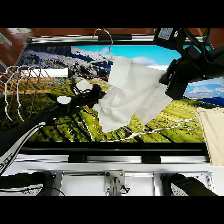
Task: Fold the shirts.
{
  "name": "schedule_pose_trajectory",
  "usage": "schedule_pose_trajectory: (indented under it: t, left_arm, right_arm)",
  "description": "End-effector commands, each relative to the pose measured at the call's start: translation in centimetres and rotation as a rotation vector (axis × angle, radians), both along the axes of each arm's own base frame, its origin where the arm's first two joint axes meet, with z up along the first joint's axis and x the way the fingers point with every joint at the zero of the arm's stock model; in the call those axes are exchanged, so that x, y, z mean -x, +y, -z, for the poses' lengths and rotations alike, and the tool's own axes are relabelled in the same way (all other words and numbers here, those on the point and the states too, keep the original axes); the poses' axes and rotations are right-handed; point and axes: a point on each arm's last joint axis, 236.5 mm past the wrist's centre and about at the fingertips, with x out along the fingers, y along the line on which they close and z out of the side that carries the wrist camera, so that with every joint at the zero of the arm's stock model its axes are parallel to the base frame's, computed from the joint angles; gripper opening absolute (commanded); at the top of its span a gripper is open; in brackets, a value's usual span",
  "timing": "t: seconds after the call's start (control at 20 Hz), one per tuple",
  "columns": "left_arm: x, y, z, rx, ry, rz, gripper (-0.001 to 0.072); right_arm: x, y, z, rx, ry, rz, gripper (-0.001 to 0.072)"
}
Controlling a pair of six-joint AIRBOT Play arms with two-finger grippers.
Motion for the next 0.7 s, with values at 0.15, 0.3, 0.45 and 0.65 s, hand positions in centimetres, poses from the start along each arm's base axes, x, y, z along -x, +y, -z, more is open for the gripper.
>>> schedule_pose_trajectory:
  t: [0.15,0.3,0.45,0.65]
  left_arm:
    - [-0.2,7.7,-4.4,-0.104,-0.167,-0.098,0.0037]
    - [-1.0,10.4,-7.3,-0.145,-0.254,-0.166,0.0038]
    - [-1.5,12.3,-8.8,-0.146,-0.282,-0.217,0.0038]
    - [-1.6,12.8,-8.9,-0.147,-0.284,-0.228,0.0039]
  right_arm:
    - [-1.3,0.4,-1.1,-0.065,-0.045,0.062,0.0070]
    - [0.2,1.7,-0.8,-0.102,0.016,0.015,0.0070]
    - [2.5,2.0,0.4,-0.090,0.116,-0.028,0.0070]
    - [4.4,1.5,1.4,-0.053,0.198,-0.047,0.0071]
